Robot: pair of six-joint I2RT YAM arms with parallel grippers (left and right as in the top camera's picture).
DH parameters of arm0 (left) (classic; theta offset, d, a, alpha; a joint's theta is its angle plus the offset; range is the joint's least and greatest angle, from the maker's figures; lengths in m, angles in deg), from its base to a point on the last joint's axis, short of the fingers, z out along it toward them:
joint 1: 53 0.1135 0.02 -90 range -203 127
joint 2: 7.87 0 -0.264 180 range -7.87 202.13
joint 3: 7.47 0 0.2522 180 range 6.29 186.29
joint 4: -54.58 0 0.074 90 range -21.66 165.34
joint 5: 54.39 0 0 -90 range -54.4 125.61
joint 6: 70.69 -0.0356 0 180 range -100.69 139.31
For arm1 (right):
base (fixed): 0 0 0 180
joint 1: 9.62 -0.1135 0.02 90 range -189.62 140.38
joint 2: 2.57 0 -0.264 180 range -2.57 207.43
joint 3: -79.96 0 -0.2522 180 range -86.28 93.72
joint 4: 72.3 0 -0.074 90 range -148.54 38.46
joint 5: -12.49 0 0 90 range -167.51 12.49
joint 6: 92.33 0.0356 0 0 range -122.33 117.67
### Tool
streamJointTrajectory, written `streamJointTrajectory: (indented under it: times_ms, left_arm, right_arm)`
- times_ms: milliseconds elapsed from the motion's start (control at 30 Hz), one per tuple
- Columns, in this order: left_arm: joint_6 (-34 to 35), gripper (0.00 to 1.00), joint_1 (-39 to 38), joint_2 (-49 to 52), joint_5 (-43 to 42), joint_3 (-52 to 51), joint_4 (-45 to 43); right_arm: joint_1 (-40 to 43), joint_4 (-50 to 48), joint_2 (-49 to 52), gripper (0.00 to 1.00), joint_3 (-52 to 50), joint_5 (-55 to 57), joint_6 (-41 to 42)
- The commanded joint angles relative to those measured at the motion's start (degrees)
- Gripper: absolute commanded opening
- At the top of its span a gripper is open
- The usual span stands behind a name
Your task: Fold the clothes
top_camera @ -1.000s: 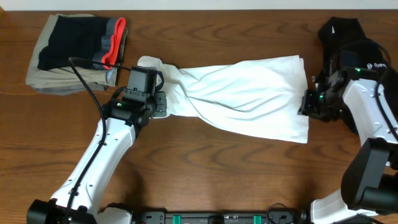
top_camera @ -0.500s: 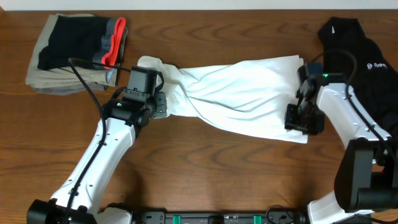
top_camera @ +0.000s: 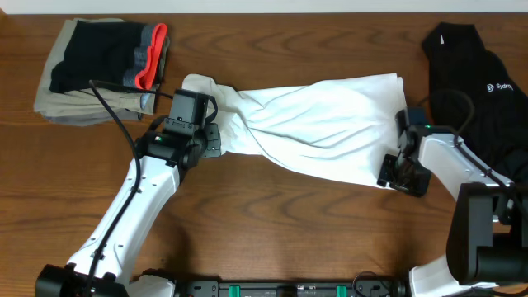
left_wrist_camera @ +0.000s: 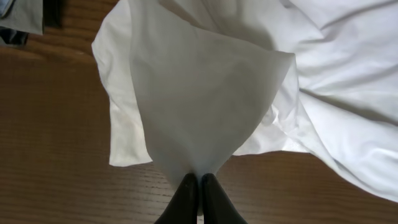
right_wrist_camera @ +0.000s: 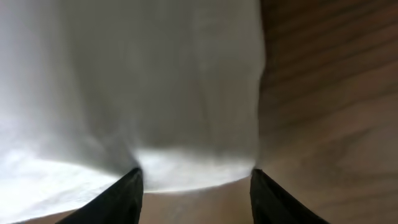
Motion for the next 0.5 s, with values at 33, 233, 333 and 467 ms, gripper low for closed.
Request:
streamJointTrajectory:
  times_ms: [33,233,333,467]
  left_arm:
    - [1.2,0.06,0.1,0.1,-0.2,0.4,0.2]
    - [1.2,0.06,0.1,0.1,-0.2,0.4,0.2]
    - [1.2,0.06,0.1,0.1,-0.2,0.4,0.2]
    - [1.2,0.06,0.1,0.1,-0.2,0.4,0.3]
  right_arm:
    - [3.2,-2.1,-1.1,0.54,-0.6,1.3,-2.1]
    - [5.2,-5.6,-1.1,0.52,-1.4,-0.8,-5.3]
    - [5.2,-6.1,-1.1,0.47,-1.7,-3.4,-5.7]
    - [5.2,-5.6,-1.1,0.28,-2.0,-3.9,-5.7]
